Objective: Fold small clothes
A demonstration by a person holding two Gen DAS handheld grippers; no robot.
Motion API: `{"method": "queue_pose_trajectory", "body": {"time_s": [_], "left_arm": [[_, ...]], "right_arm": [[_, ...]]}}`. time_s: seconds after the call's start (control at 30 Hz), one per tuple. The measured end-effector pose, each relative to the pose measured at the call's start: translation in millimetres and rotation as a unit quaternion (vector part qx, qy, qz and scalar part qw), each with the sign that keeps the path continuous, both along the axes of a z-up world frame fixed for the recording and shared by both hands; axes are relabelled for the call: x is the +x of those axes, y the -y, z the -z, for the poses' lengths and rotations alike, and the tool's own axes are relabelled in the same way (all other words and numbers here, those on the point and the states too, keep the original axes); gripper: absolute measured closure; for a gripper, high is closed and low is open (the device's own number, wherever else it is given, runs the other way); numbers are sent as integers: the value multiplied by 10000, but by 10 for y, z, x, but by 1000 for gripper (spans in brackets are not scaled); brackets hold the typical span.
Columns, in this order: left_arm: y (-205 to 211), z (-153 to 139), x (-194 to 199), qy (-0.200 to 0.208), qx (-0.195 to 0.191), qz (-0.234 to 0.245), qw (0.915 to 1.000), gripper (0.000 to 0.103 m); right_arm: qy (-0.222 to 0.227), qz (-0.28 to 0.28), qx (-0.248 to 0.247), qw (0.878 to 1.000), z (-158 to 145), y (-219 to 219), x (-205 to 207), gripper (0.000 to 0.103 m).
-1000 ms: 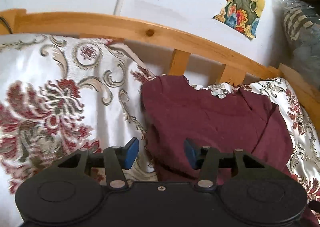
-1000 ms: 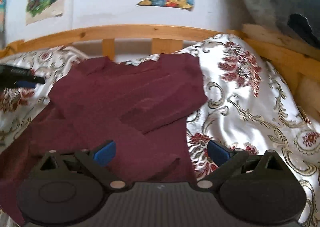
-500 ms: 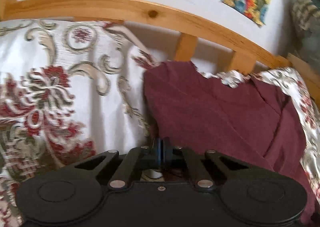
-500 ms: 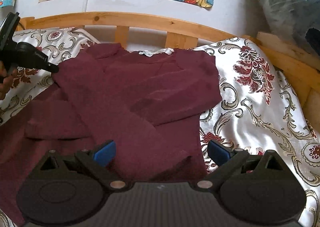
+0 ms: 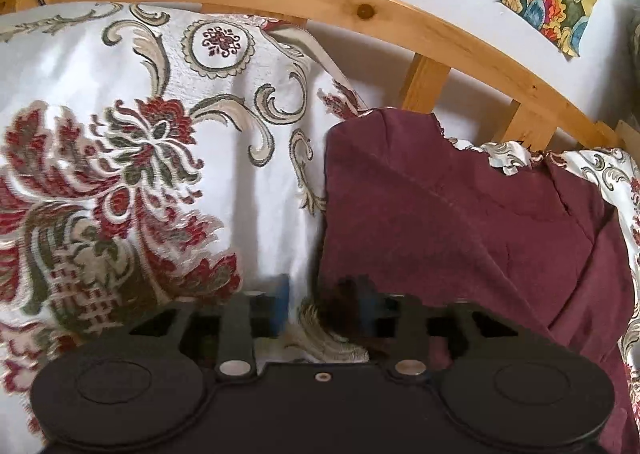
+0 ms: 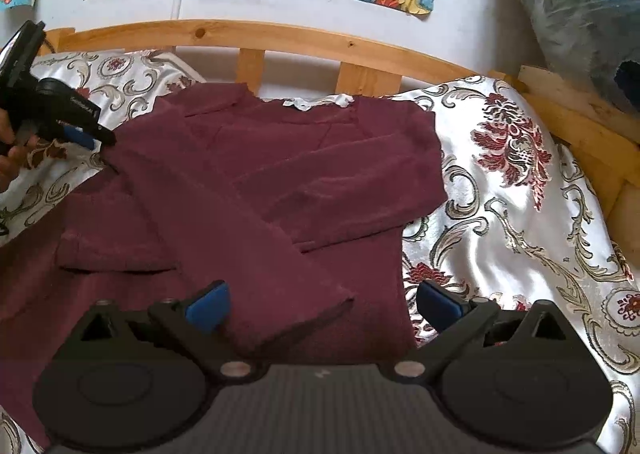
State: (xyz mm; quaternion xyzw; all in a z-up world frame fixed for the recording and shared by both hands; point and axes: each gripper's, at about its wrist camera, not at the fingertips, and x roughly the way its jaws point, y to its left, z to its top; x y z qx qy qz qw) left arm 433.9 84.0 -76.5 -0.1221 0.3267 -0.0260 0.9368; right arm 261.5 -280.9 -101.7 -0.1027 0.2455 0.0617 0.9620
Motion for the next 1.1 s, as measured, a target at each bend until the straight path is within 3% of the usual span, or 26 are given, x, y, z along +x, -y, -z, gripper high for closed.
{"method": "queue_pose_trajectory", "body": {"time_s": [0.03,0.17,0.27,0.37,0.47,0.67,0.77,0.9,1.1], "left_arm": [[5,-25,-36,-37,34,-38,10000,45],[15,-158,-247,-65,71,-147,9998,25],[54,-318,-465,15,196,-62,9998,13],[146,-495,-711,143,596,190,9979,5],[214,-645,-1017,314,910,423,9945,1],[287,-736,-1613,177,923,1175,9886,1],[361,-709,-1941,166,1269,1798,9753,1],[511,-566,-2280,137,1961,2462,9491,1],[775,-237,-2385,-218,2569,3198,9117,1]], "right_arm": [[5,24,31,10000,-13,9,-7,0],[15,131,178,9998,-84,65,-63,0],[22,122,231,9997,-154,112,-137,0],[58,48,100,9999,-230,130,-236,0],[57,2,-60,10000,-313,172,-360,0],[183,-189,36,9996,-569,274,-608,0],[163,-345,-25,9993,-695,304,-723,0],[127,-446,-278,9985,-740,260,-898,0],[464,-331,-522,9970,-608,92,-1178,0]]}}
